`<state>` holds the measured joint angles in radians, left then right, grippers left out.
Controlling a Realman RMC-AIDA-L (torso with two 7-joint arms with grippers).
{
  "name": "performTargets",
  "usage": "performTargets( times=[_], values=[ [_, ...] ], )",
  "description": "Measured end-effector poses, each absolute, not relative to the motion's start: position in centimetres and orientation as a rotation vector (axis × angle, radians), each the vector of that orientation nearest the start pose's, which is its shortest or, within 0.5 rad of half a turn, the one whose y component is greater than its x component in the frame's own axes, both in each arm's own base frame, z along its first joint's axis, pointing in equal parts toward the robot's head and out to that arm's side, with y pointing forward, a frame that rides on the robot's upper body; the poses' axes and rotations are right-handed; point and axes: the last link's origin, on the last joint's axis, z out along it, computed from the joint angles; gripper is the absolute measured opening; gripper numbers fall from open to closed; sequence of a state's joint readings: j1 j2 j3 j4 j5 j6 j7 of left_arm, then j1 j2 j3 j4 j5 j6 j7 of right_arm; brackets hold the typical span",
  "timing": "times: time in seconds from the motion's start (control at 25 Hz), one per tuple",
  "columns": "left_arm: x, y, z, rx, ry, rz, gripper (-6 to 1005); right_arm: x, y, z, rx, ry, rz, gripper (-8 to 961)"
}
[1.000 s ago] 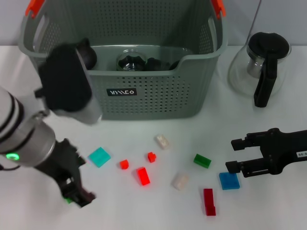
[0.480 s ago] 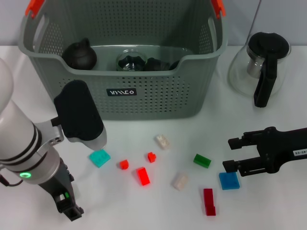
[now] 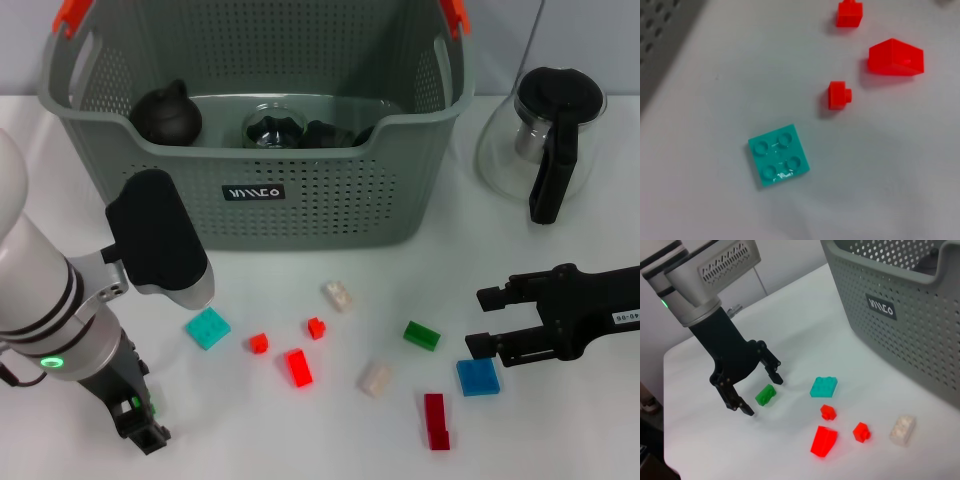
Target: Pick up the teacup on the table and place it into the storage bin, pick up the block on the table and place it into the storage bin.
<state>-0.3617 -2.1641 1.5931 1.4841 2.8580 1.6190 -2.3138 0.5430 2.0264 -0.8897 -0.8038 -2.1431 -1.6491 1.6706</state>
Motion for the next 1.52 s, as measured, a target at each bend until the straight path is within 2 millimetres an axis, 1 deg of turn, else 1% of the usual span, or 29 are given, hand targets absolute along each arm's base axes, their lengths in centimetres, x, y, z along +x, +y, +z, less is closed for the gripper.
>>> performTargets(
  times=[0.24, 0.48, 0.8, 1.0, 1.08, 1.16, 1.24, 1.32, 1.4, 1.48, 1.52],
  values=[
    [-23.3, 28.9, -2.6, -2.670, -0.603, 0.946, 826, 25.7, 32.5, 0.9, -2.965, 0.773, 0.326, 794],
    [-23.5, 28.9, -2.6, -2.675, -0.605, 0.953, 786, 25.7, 32.5, 1.0, -2.964, 0.770, 0.326, 796],
    [-23.4, 29.6, -2.2, -2.654, -0.589, 0.907, 604, 25.7, 32.5, 1.0, -2.964, 0.771, 0.326, 795],
    [-23.5, 29.8, -2.1, -2.650, -0.591, 0.902, 402, 25.8, 32.5, 1.0, -2.963, 0.773, 0.325, 795],
    [-23.1, 29.8, -1.8, -2.647, -0.582, 0.883, 413, 25.8, 32.5, 1.0, -2.963, 0.774, 0.324, 795],
    [-22.1, 29.8, -1.2, -2.653, -0.580, 0.833, 424, 25.8, 32.5, 1.0, -2.962, 0.775, 0.324, 795],
    [-19.9, 29.4, -0.1, -2.700, -0.620, 0.706, 435, 25.8, 32.5, 1.1, -2.962, 0.773, 0.323, 796],
    [-17.2, 29.1, 1.4, -2.773, -0.679, 0.496, 446, 25.7, 32.6, 1.1, -2.961, 0.772, 0.325, 796],
    [-14.1, 28.9, 3.1, -2.867, -0.720, 0.180, 457, 25.7, 32.6, 1.1, -2.959, 0.769, 0.327, 796],
    [-11.5, 29.4, 5.1, -2.905, -0.689, -0.125, 468, 25.8, 32.6, 1.1, -2.960, 0.767, 0.327, 796],
    [-10.4, 29.8, 6.1, -2.902, -0.654, -0.246, 474, 25.8, 32.6, 1.1, -2.960, 0.766, 0.326, 796]
  ],
)
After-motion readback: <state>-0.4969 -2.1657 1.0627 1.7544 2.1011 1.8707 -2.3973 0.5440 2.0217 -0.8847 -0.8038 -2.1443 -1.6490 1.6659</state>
